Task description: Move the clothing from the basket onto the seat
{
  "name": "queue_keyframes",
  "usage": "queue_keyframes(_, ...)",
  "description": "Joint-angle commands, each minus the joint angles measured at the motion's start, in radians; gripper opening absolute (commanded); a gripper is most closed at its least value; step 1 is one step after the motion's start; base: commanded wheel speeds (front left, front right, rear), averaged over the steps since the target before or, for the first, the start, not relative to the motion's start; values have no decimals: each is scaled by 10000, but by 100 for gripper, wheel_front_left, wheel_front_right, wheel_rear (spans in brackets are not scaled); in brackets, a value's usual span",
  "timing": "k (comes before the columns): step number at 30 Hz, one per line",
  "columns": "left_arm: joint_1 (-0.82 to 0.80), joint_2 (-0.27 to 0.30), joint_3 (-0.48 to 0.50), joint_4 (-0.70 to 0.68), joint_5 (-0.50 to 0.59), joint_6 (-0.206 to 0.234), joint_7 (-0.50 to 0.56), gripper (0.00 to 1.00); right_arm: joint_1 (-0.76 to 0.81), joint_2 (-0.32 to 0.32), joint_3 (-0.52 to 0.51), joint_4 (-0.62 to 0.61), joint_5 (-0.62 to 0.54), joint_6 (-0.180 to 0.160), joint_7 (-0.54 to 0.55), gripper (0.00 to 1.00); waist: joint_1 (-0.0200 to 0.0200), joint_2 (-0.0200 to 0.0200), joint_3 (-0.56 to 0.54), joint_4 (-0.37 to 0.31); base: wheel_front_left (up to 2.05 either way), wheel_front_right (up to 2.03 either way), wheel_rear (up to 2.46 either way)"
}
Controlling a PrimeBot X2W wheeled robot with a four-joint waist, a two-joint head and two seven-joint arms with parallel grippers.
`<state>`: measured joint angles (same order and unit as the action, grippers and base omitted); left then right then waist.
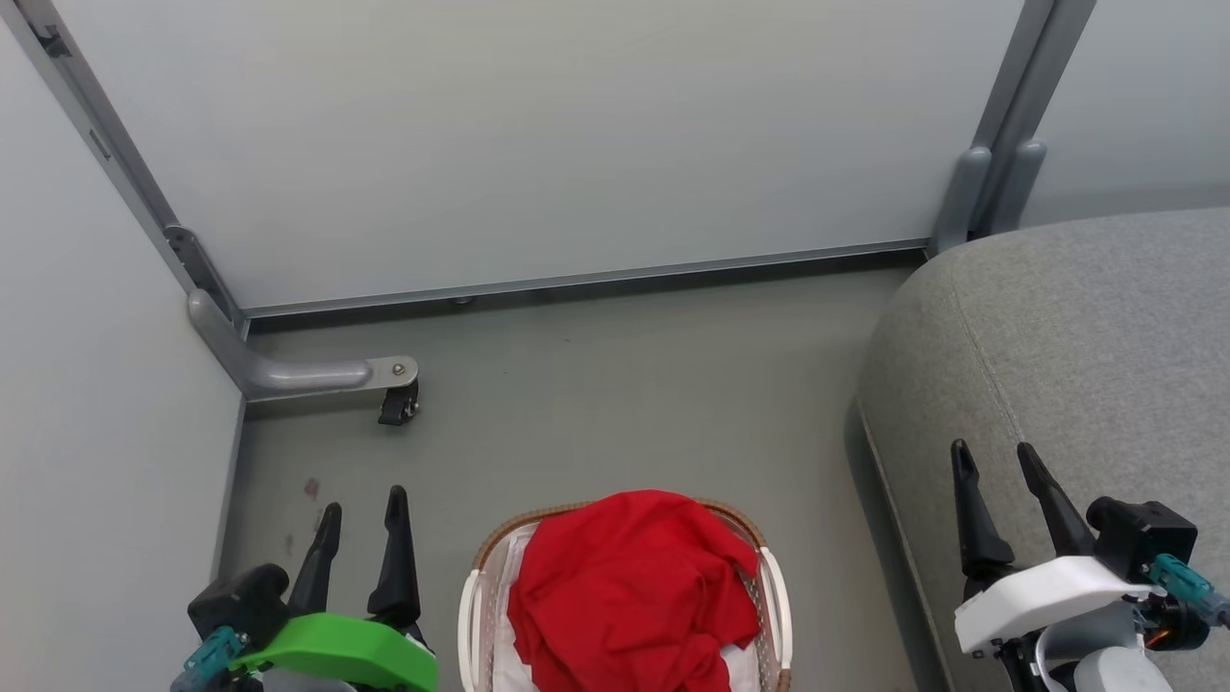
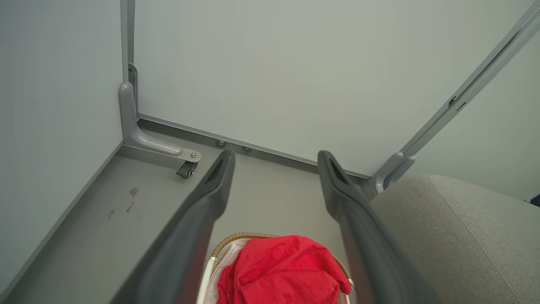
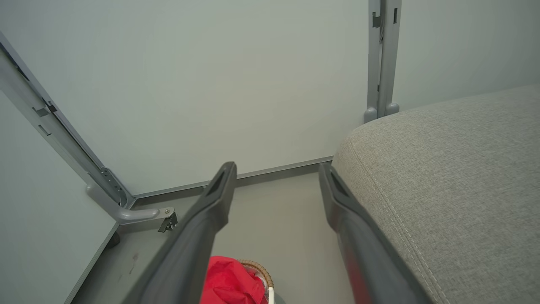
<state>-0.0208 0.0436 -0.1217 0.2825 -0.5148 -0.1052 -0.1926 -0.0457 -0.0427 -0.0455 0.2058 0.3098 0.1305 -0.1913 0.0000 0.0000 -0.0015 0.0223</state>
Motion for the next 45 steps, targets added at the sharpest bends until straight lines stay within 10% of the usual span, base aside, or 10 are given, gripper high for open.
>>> queue_keyframes(1, -18, 75, -24, 8, 236, -19, -81, 100, 59, -69, 23, -19, -287, 3, -96, 100, 0, 0, 1, 9, 0, 0, 0)
queue_keyframes(45, -171, 95, -447, 722, 2183, -59, -736, 100, 71, -105, 155, -64, -2843, 2, -753, 100, 0, 0, 99, 152, 0, 0, 0)
